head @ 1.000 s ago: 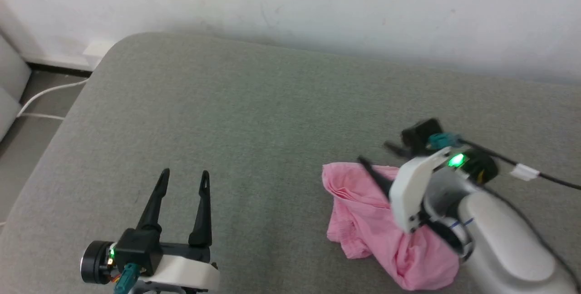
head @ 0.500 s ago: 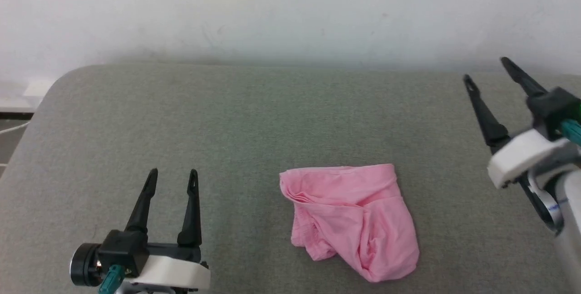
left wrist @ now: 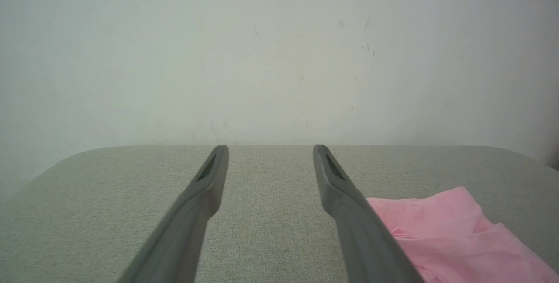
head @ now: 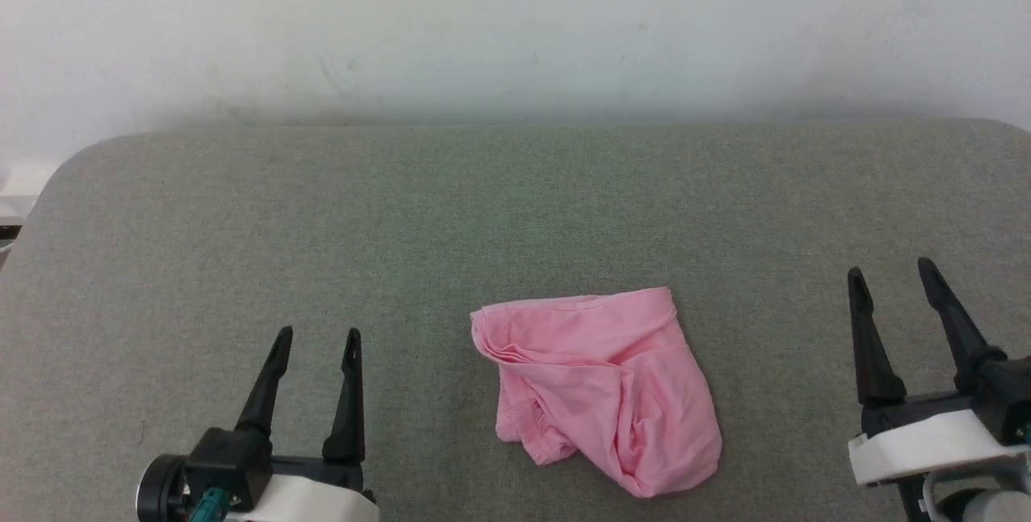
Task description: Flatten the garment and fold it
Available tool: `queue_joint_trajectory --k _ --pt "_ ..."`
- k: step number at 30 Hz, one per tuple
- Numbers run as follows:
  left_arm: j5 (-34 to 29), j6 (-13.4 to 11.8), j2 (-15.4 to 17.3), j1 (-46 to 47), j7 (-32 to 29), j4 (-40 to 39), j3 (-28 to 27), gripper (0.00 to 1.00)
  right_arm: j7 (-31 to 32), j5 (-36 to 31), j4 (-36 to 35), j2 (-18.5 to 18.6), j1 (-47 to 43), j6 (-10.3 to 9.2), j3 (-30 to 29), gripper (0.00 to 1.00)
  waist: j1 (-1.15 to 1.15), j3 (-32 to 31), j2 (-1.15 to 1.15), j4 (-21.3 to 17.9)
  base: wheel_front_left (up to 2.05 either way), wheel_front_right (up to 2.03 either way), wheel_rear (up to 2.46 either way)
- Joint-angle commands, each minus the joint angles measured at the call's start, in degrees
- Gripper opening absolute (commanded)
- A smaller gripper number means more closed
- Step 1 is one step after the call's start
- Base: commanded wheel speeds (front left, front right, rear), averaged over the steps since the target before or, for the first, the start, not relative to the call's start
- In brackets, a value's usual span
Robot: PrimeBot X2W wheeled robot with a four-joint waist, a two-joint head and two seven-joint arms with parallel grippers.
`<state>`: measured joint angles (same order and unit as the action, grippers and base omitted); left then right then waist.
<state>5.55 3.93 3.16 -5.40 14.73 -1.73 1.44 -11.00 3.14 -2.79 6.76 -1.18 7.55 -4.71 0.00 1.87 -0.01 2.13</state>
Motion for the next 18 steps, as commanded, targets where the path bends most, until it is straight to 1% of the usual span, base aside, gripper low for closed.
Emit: queue_joint_trajectory --k 1,4,7,9,11,14,16,18 --pt "0.0 0.2 -0.2 -0.5 0.3 0.2 0.1 1.00 -0.4 -0.3 -0.3 -0.2 -0.3 -0.06 -0.2 1.00 0.00 0.0 0.01 0.0 0.00 0.00 0.00" --pt "0.2 0.1 -0.2 -0.8 0.3 0.3 0.2 1.00 -0.7 -0.8 -1.0 -1.4 -2.2 -0.06 -0.3 1.00 0.00 0.1 0.01 -0.1 0.00 0.00 0.00" --pt "0.2 0.1 -0.3 -0.6 0.3 0.2 0.3 1.00 -0.2 -1.2 -1.5 -1.7 -2.9 -0.06 0.2 1.00 0.00 0.4 0.01 0.1 0.00 0.00 0.00" --pt "0.2 0.1 -0.3 -0.3 0.3 0.1 0.4 1.00 0.7 -1.3 -1.9 -1.2 -3.1 -0.06 0.8 1.00 0.00 0.7 0.01 0.3 0.00 0.00 0.00" --pt "0.1 0.2 -0.3 0.0 0.3 0.1 0.6 1.00 2.8 0.2 -1.9 -0.3 -3.1 -0.06 2.2 1.00 0.00 1.1 0.01 0.6 0.00 0.00 0.00" --pt "0.2 0.2 -0.3 0.5 0.3 0.0 0.9 1.00 9.1 5.5 -1.4 2.3 -2.3 -0.06 5.9 1.00 0.00 2.2 0.01 1.1 0.00 0.00 0.00" --pt "0.1 0.3 -0.3 0.9 0.3 0.2 1.2 1.00 15.7 11.3 -0.6 4.3 -1.1 -0.06 8.5 1.00 0.00 3.0 0.01 1.5 0.00 0.00 0.00" --pt "0.0 0.3 -0.3 1.3 0.3 0.3 1.4 1.00 23.0 17.7 -0.1 7.1 0.4 -0.06 11.7 1.00 0.00 4.0 0.01 2.0 0.00 0.00 0.00"
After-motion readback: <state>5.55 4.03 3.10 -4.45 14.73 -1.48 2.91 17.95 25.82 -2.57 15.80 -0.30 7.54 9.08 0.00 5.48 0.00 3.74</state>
